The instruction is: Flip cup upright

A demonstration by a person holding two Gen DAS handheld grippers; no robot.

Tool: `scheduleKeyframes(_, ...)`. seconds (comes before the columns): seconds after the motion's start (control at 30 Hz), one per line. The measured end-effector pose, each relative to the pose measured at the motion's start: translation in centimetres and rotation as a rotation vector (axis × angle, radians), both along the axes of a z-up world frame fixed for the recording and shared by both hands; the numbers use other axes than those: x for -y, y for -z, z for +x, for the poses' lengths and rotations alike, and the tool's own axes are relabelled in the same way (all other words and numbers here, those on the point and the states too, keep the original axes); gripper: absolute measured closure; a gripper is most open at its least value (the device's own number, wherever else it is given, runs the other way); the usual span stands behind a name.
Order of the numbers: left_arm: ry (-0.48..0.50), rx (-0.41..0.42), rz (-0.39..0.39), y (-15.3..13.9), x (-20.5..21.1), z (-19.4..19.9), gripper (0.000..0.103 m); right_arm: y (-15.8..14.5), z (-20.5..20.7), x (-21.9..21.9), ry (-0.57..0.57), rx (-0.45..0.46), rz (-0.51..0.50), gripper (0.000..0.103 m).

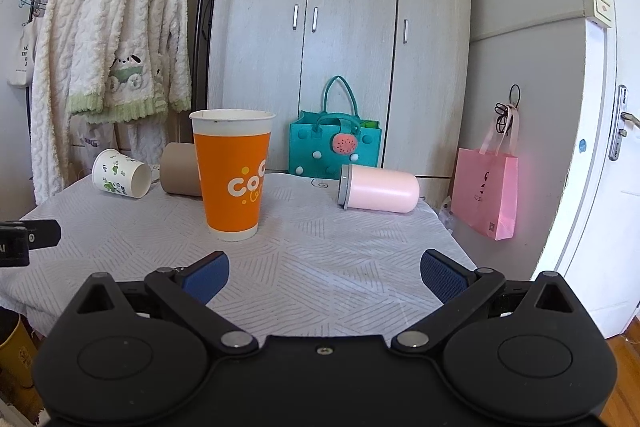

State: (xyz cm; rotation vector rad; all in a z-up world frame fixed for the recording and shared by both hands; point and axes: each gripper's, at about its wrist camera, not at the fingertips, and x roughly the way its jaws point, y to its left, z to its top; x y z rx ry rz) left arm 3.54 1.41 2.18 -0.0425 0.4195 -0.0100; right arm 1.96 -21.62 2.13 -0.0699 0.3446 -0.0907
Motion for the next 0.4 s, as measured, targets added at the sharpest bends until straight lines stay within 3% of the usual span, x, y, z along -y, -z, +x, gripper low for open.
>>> scheduleKeyframes(0.4, 0.020, 0.026, 0.044, -0.08, 0.72, -0.50, 0.000, 0.17, 0.02, -0.05, -0.003, -0.005, -0.015, 0.000)
